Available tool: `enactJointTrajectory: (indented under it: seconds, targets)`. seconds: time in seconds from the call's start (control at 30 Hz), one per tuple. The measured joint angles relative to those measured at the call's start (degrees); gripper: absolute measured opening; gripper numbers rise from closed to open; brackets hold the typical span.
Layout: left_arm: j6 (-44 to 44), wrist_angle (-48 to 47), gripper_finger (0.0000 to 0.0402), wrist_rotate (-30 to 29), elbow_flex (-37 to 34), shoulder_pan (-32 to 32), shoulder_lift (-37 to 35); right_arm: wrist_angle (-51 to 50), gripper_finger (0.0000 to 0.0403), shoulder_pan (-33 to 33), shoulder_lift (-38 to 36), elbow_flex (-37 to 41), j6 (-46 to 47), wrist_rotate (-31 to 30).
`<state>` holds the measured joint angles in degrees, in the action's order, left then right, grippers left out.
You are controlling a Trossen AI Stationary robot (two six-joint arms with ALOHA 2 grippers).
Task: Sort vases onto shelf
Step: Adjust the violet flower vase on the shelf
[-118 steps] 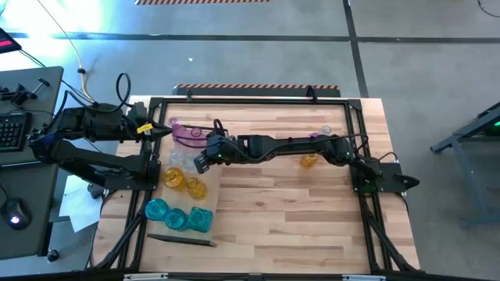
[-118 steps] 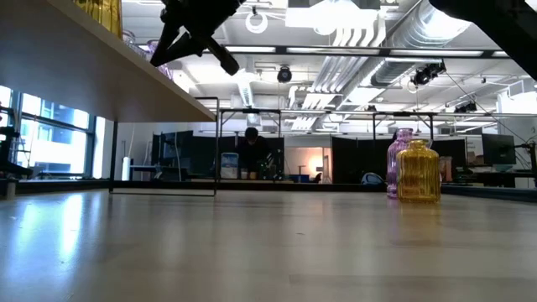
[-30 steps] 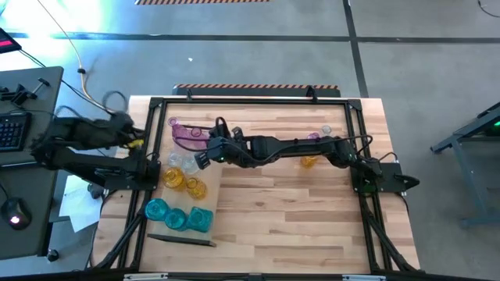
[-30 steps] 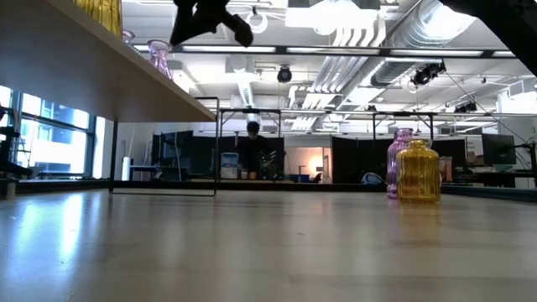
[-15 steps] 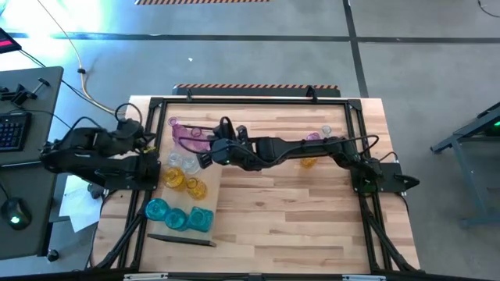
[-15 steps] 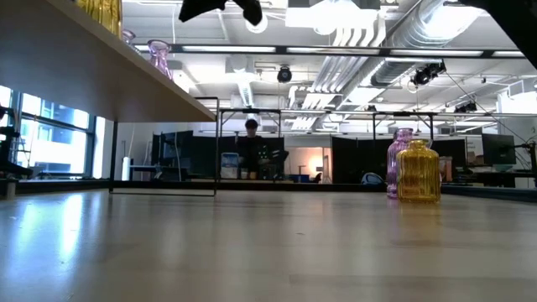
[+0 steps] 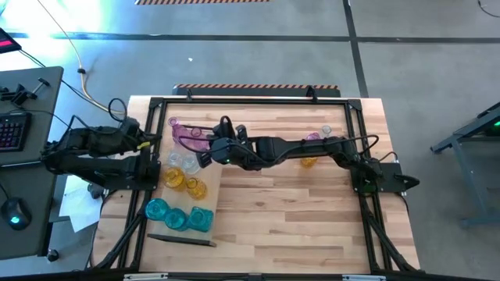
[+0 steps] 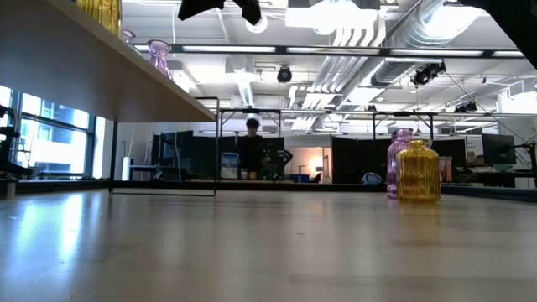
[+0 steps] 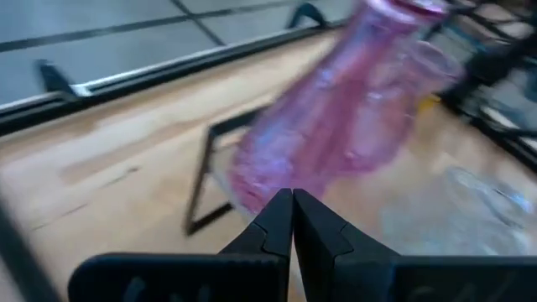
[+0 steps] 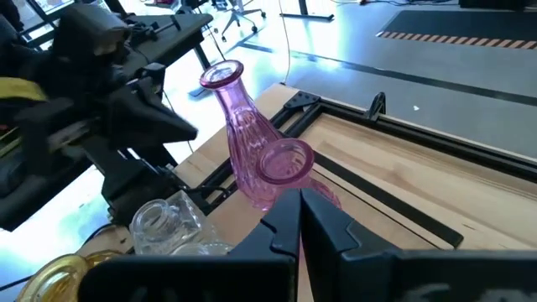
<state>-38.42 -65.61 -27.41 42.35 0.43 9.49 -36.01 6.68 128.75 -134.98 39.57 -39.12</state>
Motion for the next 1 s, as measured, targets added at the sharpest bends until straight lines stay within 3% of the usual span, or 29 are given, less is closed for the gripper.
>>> enactJointTrajectory:
  seconds: [0.37, 0.57, 1.0]
  targets:
    - [-8.8, -0.6, 0.0005, -7.8, -1.5, 0.0, 6.5, 0.2, 0.0000, 0.8, 0.0, 0.0, -0.2, 0.2]
    - [-11.5, 0.0, 0.0005, -14.9, -1.5, 0.0, 10.3, 0.2, 0.0000, 1.4, 0.0, 0.0, -1.0, 0.2]
    - [-8.7, 6.7, 0.0005, -16.3, -1.5, 0.0, 15.9, 0.2, 0.0000, 1.5, 0.0, 0.0, -2.5, 0.3]
